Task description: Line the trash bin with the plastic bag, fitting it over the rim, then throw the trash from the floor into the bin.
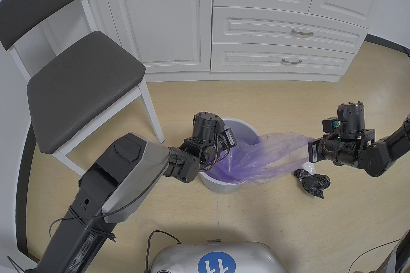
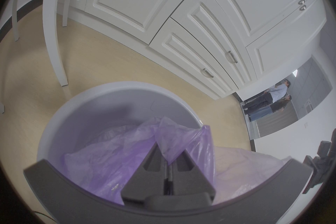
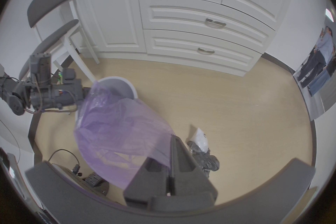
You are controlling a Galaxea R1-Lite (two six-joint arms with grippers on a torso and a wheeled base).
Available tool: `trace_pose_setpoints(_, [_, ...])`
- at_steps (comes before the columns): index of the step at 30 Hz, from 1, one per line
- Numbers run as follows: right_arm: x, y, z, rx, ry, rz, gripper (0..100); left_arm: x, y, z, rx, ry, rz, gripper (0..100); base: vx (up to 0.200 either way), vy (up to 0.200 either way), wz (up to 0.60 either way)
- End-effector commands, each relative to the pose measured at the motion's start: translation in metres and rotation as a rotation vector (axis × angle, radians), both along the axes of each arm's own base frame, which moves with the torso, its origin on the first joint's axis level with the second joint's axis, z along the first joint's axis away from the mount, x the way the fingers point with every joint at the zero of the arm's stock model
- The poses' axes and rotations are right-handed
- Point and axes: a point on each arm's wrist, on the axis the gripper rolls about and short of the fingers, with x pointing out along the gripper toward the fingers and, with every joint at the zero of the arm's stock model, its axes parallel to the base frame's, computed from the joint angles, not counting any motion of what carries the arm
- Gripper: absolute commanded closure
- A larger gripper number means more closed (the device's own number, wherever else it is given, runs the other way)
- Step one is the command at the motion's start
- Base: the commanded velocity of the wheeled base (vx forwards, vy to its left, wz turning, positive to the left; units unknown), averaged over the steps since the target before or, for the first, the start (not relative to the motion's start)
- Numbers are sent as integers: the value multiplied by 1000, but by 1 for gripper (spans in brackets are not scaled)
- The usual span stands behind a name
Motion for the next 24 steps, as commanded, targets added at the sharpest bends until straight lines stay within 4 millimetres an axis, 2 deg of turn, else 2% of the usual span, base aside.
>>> trace_pose_setpoints(1, [-1, 11, -2, 13, 6, 26, 100, 9, 2, -22, 8, 10, 11, 100, 0, 0, 0])
trace_pose_setpoints(5, [0, 20, -7, 50, 23, 29, 100, 16, 7, -26, 5, 5, 28, 100, 0, 0, 0])
trace_pose_setpoints(10, [14, 38, -25, 82, 37, 42, 100, 25, 21, -25, 3, -1, 61, 100, 0, 0, 0])
trace_pose_setpoints(13, [30, 46, -43, 115, -27, 31, 100, 30, 28, -16, -10, -22, 83, 100, 0, 0, 0])
trace_pose_setpoints(15, [35, 46, -47, 126, -50, 26, 100, 30, 29, -14, -13, -27, 84, 100, 0, 0, 0])
trace_pose_setpoints(16, [45, 47, -56, 142, -88, 7, 100, 31, 29, -8, -17, -35, 89, 100, 0, 0, 0])
trace_pose_setpoints(18, [48, 44, -59, 137, -96, -6, 100, 30, 29, -3, -19, -40, 90, 100, 0, 0, 0])
trace_pose_setpoints(21, [45, 38, -51, 132, -89, -21, 100, 28, 27, 11, -26, -61, 103, 100, 0, 0, 0])
trace_pose_setpoints(24, [35, 25, -27, 126, -66, -38, 100, 17, 25, 34, -18, -76, 94, 100, 0, 0, 0])
